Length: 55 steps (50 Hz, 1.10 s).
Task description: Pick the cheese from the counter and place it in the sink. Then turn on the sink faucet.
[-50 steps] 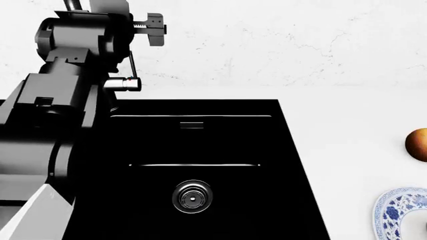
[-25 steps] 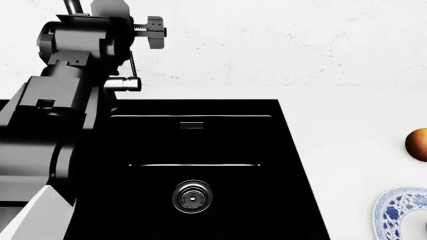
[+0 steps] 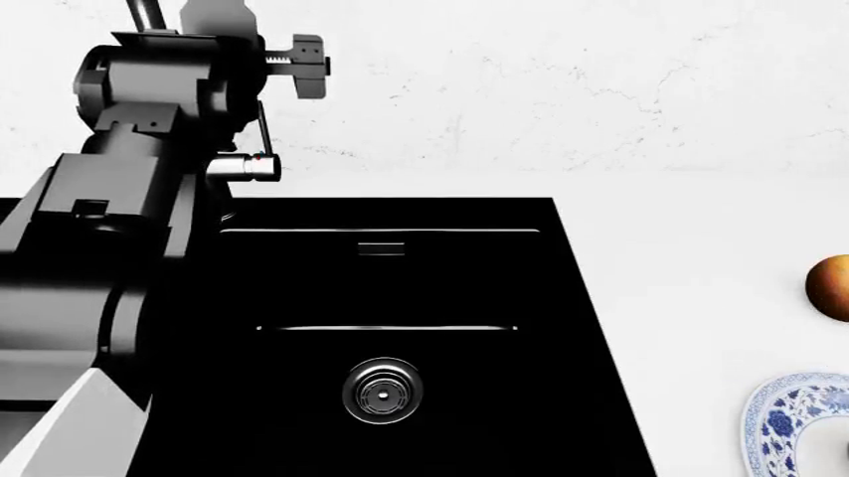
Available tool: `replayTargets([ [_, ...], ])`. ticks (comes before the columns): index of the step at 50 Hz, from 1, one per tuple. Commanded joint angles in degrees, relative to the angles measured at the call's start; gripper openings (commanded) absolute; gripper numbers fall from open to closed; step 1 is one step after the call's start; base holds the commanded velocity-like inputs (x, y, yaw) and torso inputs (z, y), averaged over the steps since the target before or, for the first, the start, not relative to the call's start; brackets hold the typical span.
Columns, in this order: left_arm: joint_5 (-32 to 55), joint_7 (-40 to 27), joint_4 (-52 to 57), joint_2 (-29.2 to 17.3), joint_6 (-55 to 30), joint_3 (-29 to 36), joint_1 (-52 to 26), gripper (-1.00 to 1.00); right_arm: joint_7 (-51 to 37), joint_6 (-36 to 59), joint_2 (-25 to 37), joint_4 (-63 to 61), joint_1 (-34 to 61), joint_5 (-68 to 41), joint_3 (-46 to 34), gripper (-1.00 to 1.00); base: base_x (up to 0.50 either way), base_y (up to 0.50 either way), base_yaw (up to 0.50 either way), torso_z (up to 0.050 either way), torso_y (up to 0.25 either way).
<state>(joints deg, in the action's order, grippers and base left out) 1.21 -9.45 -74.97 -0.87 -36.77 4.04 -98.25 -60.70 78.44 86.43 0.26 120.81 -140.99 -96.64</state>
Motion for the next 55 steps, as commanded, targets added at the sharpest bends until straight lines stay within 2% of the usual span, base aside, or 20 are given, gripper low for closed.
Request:
replayTargets([
  [1,-0.07,-0.05,0.0,-0.03,0.01,-0.23,0.13,1.0,-0.15,-0.11,0.9,0.49,-1.9,1.04,-0.55,1.0,0.0,0.0,0.0,0.0,0.0],
  [16,0.02,0.12,0.0,0.12,0.14,-0.24,0.49,1.0,3.91,-1.23,1.01,-0.53,-3.98,4.9,-0.86,1.0,0.0,0.0,0.0,0.0,0.0],
  [17,0.04,0.15,0.0,0.1,0.14,-0.27,0.49,1.0,4.11,-1.27,1.12,-0.74,-3.94,5.42,-0.71,-1.0,0.0,0.0,0.0,0.0,0.0],
  [26,0.02,0.21,0.0,0.0,0.1,-0.51,0.55,1.0,5.95,0.29,0.49,-1.38,-3.16,7.34,0.8,-1.0,0.0,0.0,0.0,0.0,0.0],
  [32,-0.1,0.11,0.0,-0.1,-0.06,-0.58,0.31,1.0,3.73,2.69,-0.03,-1.58,-0.64,5.3,3.13,-1.0,0.0,0.0,0.0,0.0,0.0],
  [37,-0.15,-0.03,0.0,-0.02,-0.1,-0.62,0.2,1.0,-9.9,7.45,-2.31,-0.78,5.76,-9.17,4.52,-1.0,0.0,0.0,0.0,0.0,0.0],
  [39,-0.12,0.0,0.0,0.07,-0.03,-0.63,0.41,1.0,-19.72,8.75,-4.29,-0.13,10.73,-18.53,3.59,-1.0,0.0,0.0,0.0,0.0,0.0],
  [43,-0.08,0.05,0.0,0.11,-0.08,-0.65,0.53,1.0,-29.12,9.55,-7.57,0.72,13.97,-28.04,4.2,-1.0,0.0,0.0,0.0,0.0,0.0],
  [48,-0.08,-0.07,0.0,-0.07,-0.17,-0.78,0.32,1.0,-29.2,9.33,-12.57,1.83,14.09,-29.58,7.45,-1.0,0.0,0.0,0.0,0.0,0.0],
  [51,-0.08,-0.05,0.0,-0.07,-0.21,-0.88,0.18,1.0,-26.34,9.05,-16.43,2.88,11.95,-27.46,10.54,-1.0,0.0,0.0,0.0,0.0,0.0],
  [54,-0.11,-0.04,0.0,-0.07,-0.21,-0.91,0.18,1.0,-26.21,9.07,-16.44,2.91,11.93,-27.32,10.57,-1.0,0.0,0.0,0.0,0.0,0.0],
  [55,-0.16,0.11,0.0,0.11,-0.18,-0.79,0.2,1.0,-17.61,9.57,-25.03,7.26,3.33,-18.72,19.16,-1.0,0.0,0.0,0.0,0.0,0.0],
])
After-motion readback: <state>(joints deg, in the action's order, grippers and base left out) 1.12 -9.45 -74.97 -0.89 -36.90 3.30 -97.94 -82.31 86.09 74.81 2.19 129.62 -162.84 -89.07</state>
